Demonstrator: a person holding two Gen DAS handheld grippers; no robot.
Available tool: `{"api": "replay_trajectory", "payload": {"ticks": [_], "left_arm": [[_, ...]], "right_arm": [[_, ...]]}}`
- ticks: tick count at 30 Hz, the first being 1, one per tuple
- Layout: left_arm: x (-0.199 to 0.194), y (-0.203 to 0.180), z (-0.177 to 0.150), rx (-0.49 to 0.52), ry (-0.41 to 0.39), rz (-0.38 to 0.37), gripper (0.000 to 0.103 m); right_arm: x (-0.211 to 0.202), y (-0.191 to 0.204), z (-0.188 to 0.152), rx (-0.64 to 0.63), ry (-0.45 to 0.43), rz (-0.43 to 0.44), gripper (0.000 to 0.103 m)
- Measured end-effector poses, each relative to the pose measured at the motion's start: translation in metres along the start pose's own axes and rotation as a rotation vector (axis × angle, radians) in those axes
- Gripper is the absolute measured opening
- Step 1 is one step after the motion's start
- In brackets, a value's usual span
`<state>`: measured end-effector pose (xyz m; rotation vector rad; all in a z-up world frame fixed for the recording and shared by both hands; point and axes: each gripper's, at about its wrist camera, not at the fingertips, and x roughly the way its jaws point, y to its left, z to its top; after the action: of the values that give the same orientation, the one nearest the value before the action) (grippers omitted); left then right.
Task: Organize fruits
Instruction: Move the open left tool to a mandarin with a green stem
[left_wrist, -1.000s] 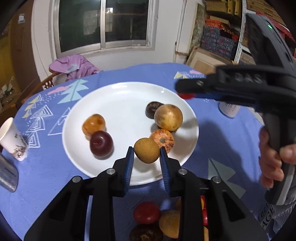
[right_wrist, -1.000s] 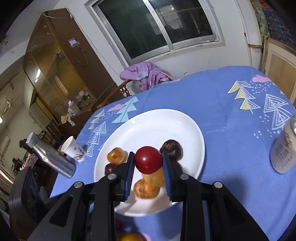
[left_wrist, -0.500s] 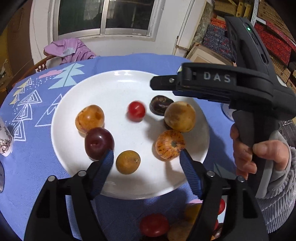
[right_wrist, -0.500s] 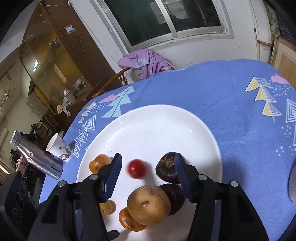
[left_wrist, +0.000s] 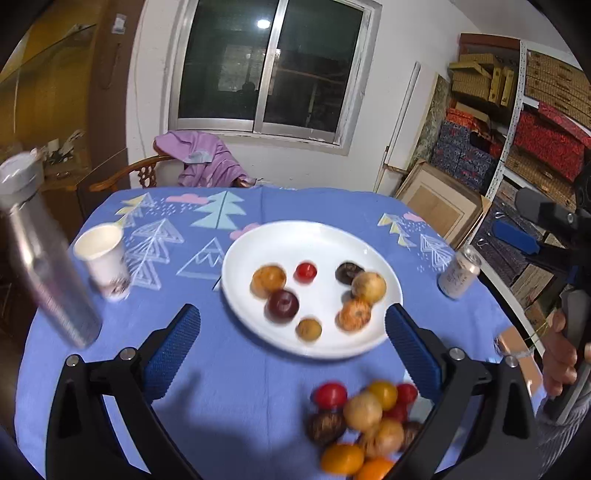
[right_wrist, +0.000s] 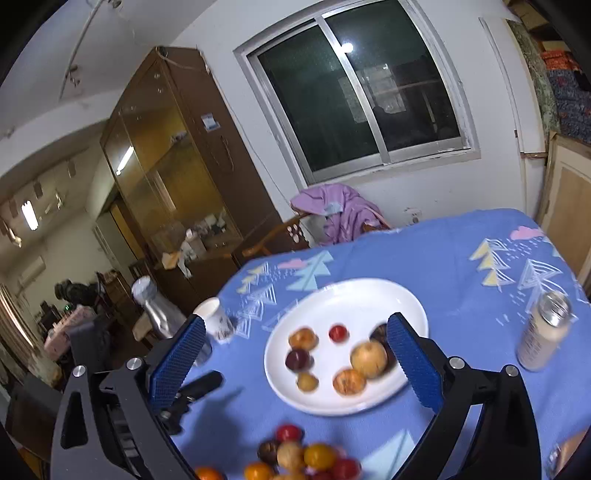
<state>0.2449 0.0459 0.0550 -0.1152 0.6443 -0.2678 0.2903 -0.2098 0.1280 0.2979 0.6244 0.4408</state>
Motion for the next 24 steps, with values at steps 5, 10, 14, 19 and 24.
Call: {"api": "replay_trajectory", "payload": {"ticks": [5,10,14,19,24], "left_arm": [[-0.039,0.022,-0.084,0.003,0.018,0.073,0.099],[-0.056,0.028,-0.134,0.023,0.058,0.138,0.099],[-0.058,0.01,-0.144,0.104,0.06,0.141,0.099],[-0.044,-0.015,-0.155,0.242,0.112,0.193,0.099],[-0.037,-0.009,-0.156,0.216,0.149,0.209,0.099]], "right_arm": [[-0.036,-0.019,-0.059,0.057,0.001,-0.063,0.099],[-0.041,-0.066,-0.112,0.202,0.057,-0.126,0.1],[-0.037,-0.083,-0.115,0.286,0.079,-0.111,0.1],[-0.033,-0.075,-0.117,0.246,0.098,-0.117,0.1],[-0.03,-0.07,-0.12,0.226,0.115,-0.13,0.1]]}}
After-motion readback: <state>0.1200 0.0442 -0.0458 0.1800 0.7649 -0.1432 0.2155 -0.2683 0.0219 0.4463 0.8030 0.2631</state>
